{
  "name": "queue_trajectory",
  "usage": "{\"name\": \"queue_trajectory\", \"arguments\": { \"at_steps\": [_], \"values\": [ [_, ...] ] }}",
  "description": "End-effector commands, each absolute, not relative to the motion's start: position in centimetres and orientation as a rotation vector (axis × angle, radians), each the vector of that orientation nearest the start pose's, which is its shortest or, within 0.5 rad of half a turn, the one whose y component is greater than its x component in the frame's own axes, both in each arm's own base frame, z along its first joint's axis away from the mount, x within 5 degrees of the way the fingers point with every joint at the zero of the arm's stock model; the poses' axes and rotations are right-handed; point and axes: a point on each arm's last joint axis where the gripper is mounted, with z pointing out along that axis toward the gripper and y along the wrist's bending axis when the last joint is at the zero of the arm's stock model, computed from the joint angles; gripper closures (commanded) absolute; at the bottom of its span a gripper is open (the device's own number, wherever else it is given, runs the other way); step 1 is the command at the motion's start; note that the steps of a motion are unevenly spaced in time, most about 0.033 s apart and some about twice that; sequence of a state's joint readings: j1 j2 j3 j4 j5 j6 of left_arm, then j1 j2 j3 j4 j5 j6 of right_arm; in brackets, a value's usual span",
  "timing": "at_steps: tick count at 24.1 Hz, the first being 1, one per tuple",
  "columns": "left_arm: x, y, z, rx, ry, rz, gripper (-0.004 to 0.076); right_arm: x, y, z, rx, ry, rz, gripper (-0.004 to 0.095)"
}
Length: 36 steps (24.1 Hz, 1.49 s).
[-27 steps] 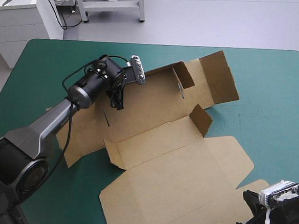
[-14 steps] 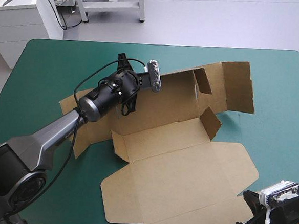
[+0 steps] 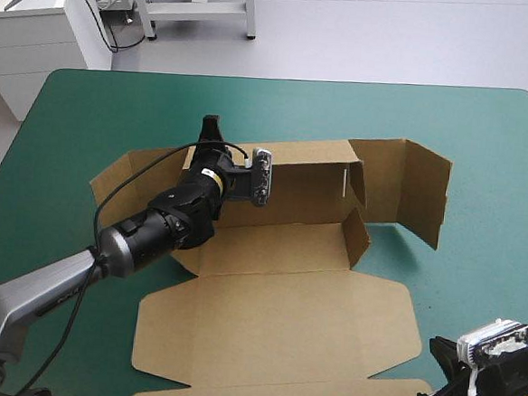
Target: Fold the box
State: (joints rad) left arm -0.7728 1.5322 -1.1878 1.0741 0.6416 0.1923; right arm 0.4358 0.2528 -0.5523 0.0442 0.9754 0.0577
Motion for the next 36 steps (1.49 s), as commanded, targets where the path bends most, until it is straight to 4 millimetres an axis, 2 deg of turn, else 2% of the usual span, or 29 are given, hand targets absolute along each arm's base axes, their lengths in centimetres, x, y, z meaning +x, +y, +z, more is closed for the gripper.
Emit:
{"name": "queue_trajectory", "arguments": {
  "at_steps": [1, 4, 12, 16, 18, 20, 22, 23, 24, 27, 32, 36],
  "values": [
    [26.4, -19.5, 34.5, 1.556, 1.285, 0.886, 0.0733, 3.4, 1.9, 30.7, -0.387, 2.067, 0.353, 0.0908],
    [25.3, -19.5, 34.1, 1.565, 1.204, 0.936, 0.0733, 3.4, 1.9, 30.7, -0.387, 2.067, 0.353, 0.0908],
    [23.0, -20.6, 32.6, 1.480, 1.222, 0.938, 0.0733, 3.3, 1.9, 30.7, -0.388, 2.070, 0.352, 0.0908],
    [22.3, -20.6, 30.8, 1.531, 1.182, 0.954, 0.0733, 3.3, 1.9, 30.7, -0.388, 2.070, 0.352, 0.0908],
    [22.4, -20.5, 30.8, 1.508, 1.201, 0.954, 0.0732, 3.3, 1.9, 30.6, -0.389, 2.074, 0.351, 0.0881],
    [22.4, -20.5, 30.9, 1.503, 1.206, 0.962, 0.0732, 3.2, 2.0, 30.5, -0.420, 2.081, 0.346, 0.0755],
    [22.4, -20.4, 30.9, 1.502, 1.205, 0.965, 0.0732, 3.1, 2.0, 30.4, -0.426, 2.104, 0.350, 0.0496],
    [22.4, -20.4, 30.9, 1.502, 1.205, 0.965, 0.0732, 3.1, 2.0, 30.3, -0.428, 2.114, 0.349, 0.0312],
    [22.4, -20.4, 30.9, 1.502, 1.205, 0.965, 0.0732, 3.0, 2.0, 30.2, -0.430, 2.119, 0.345, 0.0206],
    [22.4, -20.4, 30.9, 1.503, 1.203, 0.966, 0.0732, 3.1, 1.9, 30.2, -0.431, 2.118, 0.334, 0.0011],
    [22.4, -20.4, 31.0, 1.502, 1.185, 0.984, 0.0732, 3.2, 1.8, 30.4, -0.387, 2.108, 0.341, -0.0007],
    [22.5, -20.3, 31.2, 1.492, 1.174, 1.022, 0.0732, 3.7, 1.4, 31.7, -0.211, 2.058, 0.360, -0.0007]
  ]
}}
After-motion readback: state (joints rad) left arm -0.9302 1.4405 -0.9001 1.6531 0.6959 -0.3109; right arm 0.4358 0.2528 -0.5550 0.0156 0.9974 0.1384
